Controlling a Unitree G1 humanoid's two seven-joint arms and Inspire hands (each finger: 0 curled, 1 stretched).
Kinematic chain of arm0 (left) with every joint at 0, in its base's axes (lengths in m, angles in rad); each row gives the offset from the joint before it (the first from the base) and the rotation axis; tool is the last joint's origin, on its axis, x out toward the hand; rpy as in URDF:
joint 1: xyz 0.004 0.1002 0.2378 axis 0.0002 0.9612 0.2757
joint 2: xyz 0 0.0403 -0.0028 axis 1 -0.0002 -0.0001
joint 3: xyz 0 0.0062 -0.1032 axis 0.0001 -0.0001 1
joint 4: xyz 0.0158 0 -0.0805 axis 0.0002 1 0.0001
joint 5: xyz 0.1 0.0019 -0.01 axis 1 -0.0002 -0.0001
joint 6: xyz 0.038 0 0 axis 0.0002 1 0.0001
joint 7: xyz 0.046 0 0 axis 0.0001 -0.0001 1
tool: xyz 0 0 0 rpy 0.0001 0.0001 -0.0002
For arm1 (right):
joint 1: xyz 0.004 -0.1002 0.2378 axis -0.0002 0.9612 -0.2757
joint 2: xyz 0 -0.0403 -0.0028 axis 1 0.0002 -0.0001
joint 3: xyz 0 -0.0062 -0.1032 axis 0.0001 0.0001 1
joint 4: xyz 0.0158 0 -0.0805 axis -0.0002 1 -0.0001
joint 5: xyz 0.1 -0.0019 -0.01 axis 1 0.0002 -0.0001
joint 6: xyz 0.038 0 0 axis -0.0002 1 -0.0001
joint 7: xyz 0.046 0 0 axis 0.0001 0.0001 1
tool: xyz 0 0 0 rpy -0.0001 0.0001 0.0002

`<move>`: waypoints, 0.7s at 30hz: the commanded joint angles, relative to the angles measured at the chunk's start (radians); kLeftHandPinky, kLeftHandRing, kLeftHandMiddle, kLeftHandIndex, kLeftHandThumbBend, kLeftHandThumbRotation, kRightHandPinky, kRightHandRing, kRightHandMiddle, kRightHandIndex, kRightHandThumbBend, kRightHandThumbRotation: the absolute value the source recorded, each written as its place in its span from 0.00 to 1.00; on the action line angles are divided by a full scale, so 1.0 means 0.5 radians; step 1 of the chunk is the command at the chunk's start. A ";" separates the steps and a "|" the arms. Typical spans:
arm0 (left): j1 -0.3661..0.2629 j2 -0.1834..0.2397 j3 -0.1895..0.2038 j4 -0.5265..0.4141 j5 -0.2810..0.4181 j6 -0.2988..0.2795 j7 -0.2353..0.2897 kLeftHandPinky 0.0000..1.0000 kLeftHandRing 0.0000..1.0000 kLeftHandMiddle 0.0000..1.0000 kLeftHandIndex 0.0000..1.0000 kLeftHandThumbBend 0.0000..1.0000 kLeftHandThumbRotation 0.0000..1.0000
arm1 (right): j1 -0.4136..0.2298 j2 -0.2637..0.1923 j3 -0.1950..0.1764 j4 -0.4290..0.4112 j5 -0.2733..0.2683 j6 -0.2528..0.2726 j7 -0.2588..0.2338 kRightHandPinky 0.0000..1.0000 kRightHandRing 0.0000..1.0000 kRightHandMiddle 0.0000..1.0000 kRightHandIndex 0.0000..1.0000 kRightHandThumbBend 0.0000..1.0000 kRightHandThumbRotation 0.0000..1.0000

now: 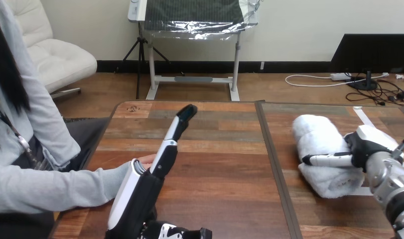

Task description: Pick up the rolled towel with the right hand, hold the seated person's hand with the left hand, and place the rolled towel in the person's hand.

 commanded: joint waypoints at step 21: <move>-0.047 -0.020 -0.001 -0.094 -0.072 -0.051 -0.046 0.99 1.00 1.00 1.00 1.00 0.76 | 0.110 0.105 -0.052 0.020 0.095 -0.096 -0.153 0.62 0.70 0.70 0.52 0.84 0.00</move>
